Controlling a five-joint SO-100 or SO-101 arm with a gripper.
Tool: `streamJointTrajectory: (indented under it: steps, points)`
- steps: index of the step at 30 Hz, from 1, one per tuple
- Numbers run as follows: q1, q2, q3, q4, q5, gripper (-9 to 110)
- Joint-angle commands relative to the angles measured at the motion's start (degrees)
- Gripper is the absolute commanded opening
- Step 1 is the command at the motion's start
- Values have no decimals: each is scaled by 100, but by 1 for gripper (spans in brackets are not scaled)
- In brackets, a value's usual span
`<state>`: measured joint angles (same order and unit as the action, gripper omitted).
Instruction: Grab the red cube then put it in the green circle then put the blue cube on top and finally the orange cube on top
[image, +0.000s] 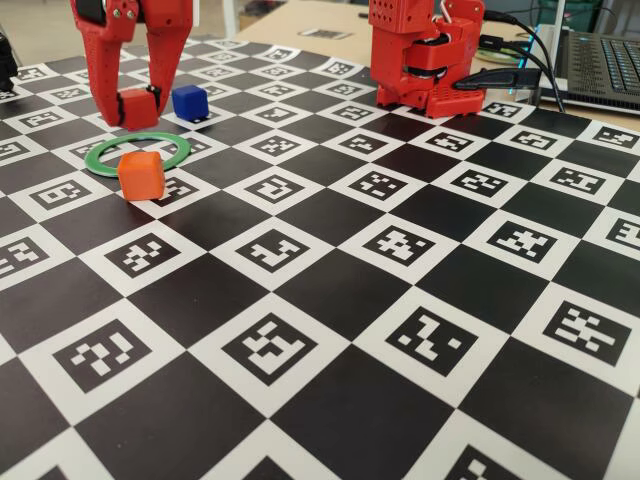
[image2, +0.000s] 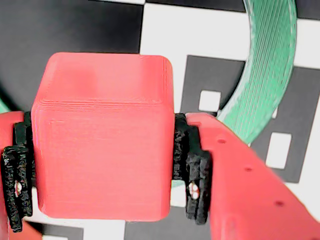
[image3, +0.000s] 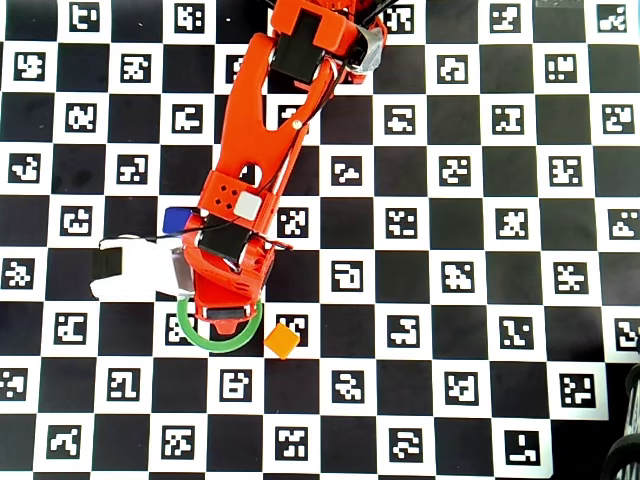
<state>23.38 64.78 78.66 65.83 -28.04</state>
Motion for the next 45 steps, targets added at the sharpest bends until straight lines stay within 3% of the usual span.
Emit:
streamJointTrajectory:
  steps: [1,45]
  points:
    - [35,193,-9,-246,-62,3]
    - [229,18,272,-721,-281,4]
